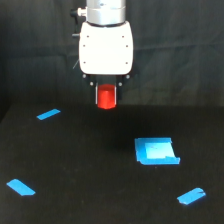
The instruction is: Pick up the red object from the table
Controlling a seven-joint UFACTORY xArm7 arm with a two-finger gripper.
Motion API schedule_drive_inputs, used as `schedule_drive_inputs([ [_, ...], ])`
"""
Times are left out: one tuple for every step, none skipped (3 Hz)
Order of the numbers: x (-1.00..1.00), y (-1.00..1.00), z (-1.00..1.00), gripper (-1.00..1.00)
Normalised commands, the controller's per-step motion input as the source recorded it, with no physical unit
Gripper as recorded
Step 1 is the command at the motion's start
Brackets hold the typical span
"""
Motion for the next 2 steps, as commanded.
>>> schedule_drive_inputs([
  [0.01,0.01,0.15,-0.94],
  [-0.02,0.01,0.12,-0.82],
])
